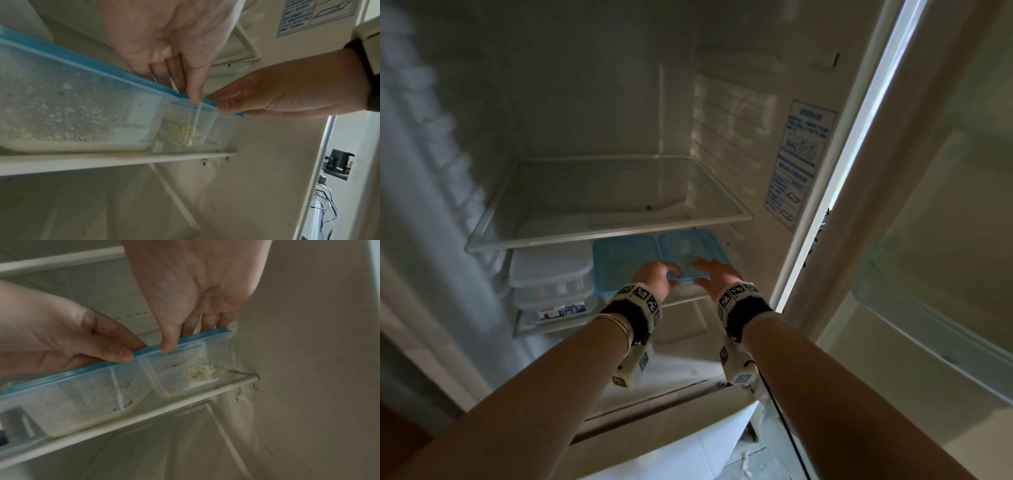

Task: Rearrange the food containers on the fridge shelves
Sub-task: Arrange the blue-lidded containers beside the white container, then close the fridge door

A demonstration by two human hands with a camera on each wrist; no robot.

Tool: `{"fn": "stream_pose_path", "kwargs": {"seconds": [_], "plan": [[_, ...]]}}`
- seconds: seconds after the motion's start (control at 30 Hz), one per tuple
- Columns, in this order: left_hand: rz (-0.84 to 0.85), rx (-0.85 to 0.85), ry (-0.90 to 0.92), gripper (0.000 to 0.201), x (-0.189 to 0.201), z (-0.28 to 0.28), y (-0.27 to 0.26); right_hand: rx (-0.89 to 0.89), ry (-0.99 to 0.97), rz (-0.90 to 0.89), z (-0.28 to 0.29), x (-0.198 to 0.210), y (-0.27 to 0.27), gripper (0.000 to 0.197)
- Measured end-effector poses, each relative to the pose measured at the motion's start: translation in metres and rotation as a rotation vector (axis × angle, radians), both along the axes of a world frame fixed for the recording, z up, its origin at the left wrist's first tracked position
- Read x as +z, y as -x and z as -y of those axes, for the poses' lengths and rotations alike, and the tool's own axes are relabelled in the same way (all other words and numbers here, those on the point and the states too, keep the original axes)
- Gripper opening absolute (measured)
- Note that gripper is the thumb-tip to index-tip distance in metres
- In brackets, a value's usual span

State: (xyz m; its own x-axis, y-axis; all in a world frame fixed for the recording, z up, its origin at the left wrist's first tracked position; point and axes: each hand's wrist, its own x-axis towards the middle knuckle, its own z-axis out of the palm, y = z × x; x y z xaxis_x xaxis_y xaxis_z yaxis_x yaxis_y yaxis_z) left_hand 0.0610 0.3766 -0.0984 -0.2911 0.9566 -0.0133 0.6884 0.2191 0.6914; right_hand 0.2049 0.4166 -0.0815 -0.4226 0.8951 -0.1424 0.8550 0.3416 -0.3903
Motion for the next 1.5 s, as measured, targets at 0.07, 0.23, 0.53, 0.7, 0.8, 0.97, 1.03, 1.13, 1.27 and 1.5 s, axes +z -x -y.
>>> {"fn": "stream_pose_path", "kwargs": {"seconds": [0.07,0.23,0.53,0.7,0.8,0.97,1.03,1.13,1.27,1.5], "plan": [[0.028,0.009,-0.012,0.020,-0.003,-0.002,0.001,-0.003,0.003,-0.014,-0.003,0.000,0.001,0.049],[0.036,0.004,-0.024,0.021,-0.004,-0.003,0.003,-0.011,0.012,-0.034,-0.004,-0.002,0.001,0.049],[-0.035,-0.048,0.019,0.038,0.004,0.012,-0.001,0.063,-0.044,0.122,0.009,0.006,0.001,0.053],[-0.127,-0.055,0.026,0.046,0.018,0.042,-0.004,0.044,-0.042,0.167,0.026,0.013,-0.008,0.054],[-0.141,-0.069,0.027,0.049,0.020,0.065,-0.008,0.081,-0.032,0.227,0.047,0.015,-0.013,0.053],[-0.284,-0.124,0.115,0.052,0.012,0.110,-0.024,0.127,-0.040,0.325,0.099,0.012,-0.025,0.051],[-0.289,-0.121,0.148,0.053,0.004,0.130,-0.031,0.111,0.020,0.345,0.119,0.006,-0.033,0.052],[-0.287,-0.124,0.202,0.054,-0.010,0.163,-0.042,0.101,0.081,0.372,0.146,-0.009,-0.047,0.052],[-0.344,-0.121,0.281,0.053,-0.025,0.208,-0.062,0.114,0.125,0.438,0.184,-0.028,-0.064,0.053],[-0.338,-0.070,0.332,0.052,-0.038,0.274,-0.106,0.137,0.072,0.428,0.243,-0.059,-0.103,0.052]]}}
